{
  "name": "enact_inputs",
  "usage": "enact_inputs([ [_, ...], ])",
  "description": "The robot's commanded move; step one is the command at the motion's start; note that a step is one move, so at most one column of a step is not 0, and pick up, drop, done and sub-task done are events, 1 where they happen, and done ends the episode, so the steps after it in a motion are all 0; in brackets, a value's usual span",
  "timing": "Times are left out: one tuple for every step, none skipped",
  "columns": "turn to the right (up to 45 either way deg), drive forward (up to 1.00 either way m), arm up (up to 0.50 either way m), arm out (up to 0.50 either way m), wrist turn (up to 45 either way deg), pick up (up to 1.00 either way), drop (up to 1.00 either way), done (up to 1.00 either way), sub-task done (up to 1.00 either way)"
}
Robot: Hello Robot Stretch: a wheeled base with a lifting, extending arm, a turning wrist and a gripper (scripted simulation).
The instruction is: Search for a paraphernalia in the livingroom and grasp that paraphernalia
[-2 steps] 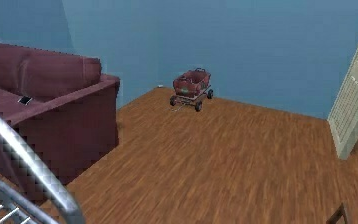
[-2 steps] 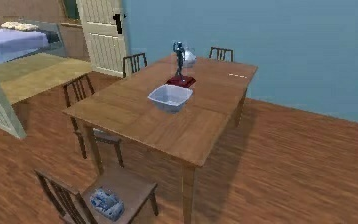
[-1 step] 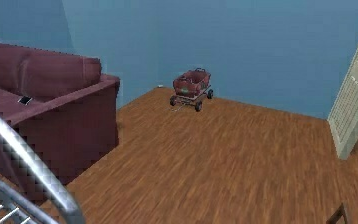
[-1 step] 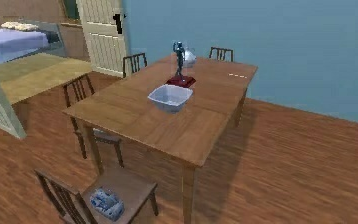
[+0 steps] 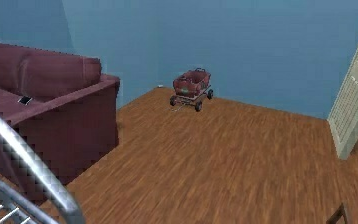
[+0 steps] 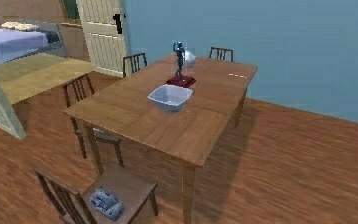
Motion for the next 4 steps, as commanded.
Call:
enact_inputs([
  [45.0, 0.00, 0.00, 0.00, 0.0, 0.00, 0.00, 0.00, 0.00],
  [45.0, 0.00, 0.00, 0.00, 0.0, 0.00, 0.00, 0.00, 0.00],
  [27.0, 0.00, 0.00, 0.00, 0.0, 0.00, 0.00, 0.00, 0.00],
  [0.0, 0.10, 0.00, 0.00, 0.0, 0.00, 0.00, 0.00, 0.00],
])
